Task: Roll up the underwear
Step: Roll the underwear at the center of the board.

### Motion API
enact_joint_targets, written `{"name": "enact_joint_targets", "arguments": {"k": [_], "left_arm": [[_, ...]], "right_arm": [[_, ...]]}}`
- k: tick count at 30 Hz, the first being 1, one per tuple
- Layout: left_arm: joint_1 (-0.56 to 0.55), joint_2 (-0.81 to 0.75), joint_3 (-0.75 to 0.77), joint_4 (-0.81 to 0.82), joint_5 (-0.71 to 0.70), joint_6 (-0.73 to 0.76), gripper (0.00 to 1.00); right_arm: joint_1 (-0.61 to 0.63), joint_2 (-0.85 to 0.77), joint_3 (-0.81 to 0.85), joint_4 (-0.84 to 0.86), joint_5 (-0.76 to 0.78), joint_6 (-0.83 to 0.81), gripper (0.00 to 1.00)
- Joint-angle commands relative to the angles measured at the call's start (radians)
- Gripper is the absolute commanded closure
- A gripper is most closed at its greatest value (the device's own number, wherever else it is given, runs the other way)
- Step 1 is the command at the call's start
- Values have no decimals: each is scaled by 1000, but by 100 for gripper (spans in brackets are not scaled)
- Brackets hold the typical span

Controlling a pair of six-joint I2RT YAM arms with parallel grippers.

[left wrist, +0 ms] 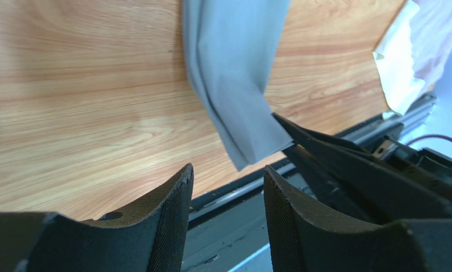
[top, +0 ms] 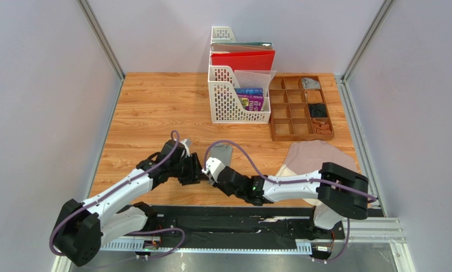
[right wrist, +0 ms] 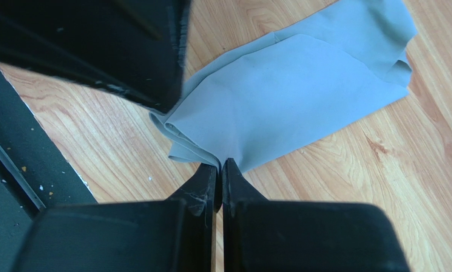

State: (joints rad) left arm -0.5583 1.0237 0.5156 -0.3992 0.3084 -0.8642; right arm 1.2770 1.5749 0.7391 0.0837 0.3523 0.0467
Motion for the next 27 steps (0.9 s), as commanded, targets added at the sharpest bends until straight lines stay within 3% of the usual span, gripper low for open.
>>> {"name": "enact_joint_targets", "arguments": {"k": [1,16,27], "left_arm": [[9,-42,-8,-21,-83,19,46],[9,-88,-14,3,-216,186,48],[-47,7,-31,229,-291,252,47]], "right_arm": [[-65,-6,71,-51,-151,-2,100],[-249,109,276,-239,-396,22,100],[-393,224,407,-343,-559,36,100]]}}
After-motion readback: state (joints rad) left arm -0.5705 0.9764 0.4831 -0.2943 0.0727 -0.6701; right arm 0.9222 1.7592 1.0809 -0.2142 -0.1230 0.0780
